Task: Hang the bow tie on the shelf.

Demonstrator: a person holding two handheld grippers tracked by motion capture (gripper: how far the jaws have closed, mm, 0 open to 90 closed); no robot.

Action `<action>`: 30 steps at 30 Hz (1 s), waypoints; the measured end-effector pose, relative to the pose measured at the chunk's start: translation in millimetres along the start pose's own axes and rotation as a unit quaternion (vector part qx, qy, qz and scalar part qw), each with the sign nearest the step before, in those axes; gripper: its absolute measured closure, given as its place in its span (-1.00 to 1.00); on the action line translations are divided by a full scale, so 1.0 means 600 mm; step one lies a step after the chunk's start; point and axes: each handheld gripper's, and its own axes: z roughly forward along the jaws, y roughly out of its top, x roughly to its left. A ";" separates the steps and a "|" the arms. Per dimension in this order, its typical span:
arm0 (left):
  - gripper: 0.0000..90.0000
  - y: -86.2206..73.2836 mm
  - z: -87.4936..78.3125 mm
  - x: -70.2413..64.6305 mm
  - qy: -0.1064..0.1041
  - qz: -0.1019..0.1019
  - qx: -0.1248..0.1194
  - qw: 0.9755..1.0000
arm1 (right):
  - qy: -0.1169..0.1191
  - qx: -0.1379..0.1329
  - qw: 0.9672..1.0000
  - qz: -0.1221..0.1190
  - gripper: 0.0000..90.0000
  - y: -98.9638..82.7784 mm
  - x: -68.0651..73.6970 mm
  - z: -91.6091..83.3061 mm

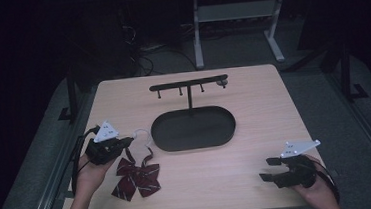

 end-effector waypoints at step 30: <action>0.97 0.038 -0.020 -0.010 -0.001 0.019 -0.024 1.000 | 0.000 -0.005 1.000 0.004 -0.24 -0.001 -0.005 -0.001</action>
